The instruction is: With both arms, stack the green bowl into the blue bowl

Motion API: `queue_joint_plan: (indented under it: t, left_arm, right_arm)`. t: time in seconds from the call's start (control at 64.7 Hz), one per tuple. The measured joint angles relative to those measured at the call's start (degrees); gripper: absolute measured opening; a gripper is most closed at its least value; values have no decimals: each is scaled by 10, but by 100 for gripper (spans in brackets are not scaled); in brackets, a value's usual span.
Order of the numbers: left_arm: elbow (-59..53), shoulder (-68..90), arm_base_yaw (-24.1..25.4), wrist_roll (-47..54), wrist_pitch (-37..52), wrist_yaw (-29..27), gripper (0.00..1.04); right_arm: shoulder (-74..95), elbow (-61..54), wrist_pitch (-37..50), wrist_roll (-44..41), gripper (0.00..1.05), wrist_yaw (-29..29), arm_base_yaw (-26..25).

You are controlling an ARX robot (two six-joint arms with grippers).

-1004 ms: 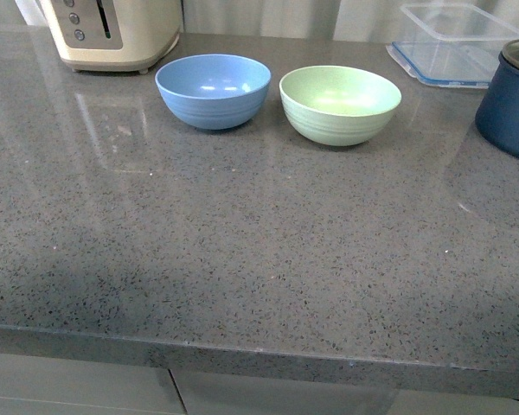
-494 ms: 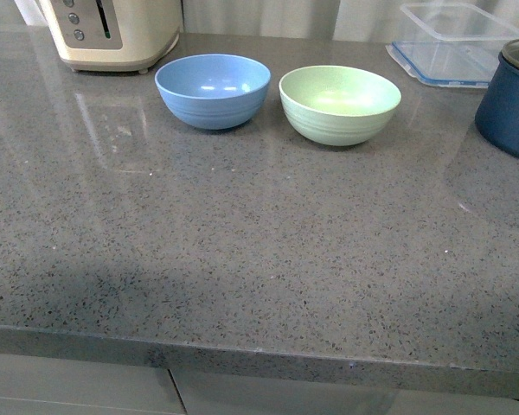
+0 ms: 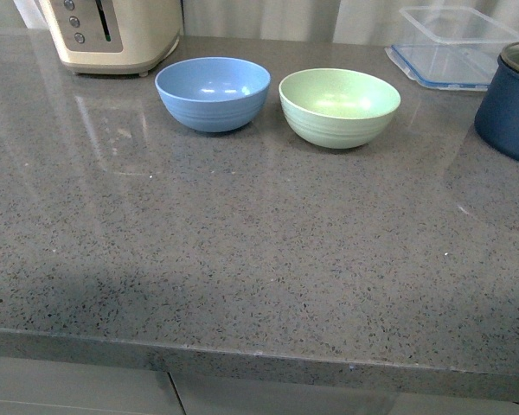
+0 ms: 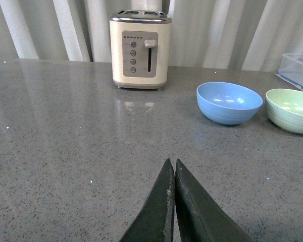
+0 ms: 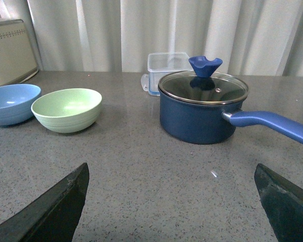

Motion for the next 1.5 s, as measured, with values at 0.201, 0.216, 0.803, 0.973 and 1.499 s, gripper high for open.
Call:
queue_joint_plan:
  t: [0.201,0.216,0.803,0.973,1.499]
  left_arm:
    - [0,-33,0,0,-33,0,4]
    - [0,-34,0,0,-34,0,4]
    - [0,-136,0,0,-140,0,35]
    - [0,-136,0,0,-140,0,68]
    - [0,-136,0,1,-140,1,98]
  right_arm:
    - [0,0,0,0,95,0,0]
    - [0,0,0,0,95,0,0]
    - [0,0,0,0,95,0,0]
    - [221,142,-267,38,95,98,16]
    - [773,541,-219,29,95,75,96]
